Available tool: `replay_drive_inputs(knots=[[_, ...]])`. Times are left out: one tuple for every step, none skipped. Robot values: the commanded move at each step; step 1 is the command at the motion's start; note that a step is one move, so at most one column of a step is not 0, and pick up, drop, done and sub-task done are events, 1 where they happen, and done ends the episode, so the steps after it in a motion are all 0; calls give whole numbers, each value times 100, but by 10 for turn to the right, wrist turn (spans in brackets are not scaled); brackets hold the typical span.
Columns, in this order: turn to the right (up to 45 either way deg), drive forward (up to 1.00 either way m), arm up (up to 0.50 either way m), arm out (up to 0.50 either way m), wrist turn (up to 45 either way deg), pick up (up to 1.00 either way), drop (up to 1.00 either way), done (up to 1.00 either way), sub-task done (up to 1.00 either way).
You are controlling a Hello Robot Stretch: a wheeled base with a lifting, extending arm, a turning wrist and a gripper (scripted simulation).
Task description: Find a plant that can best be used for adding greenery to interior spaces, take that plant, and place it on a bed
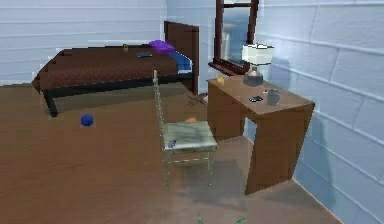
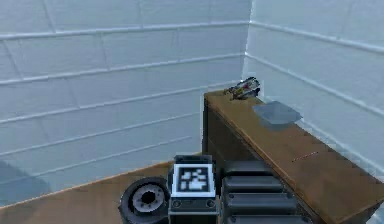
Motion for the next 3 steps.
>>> replay_drive_inputs(knots=[[-210, 0, 0, 0, 0, 0, 0, 0, 0], [0, 45, 0, 0, 0, 0, 0, 0, 0], [-450, 0, 0, 0, 0, 0, 0, 0, 0]])
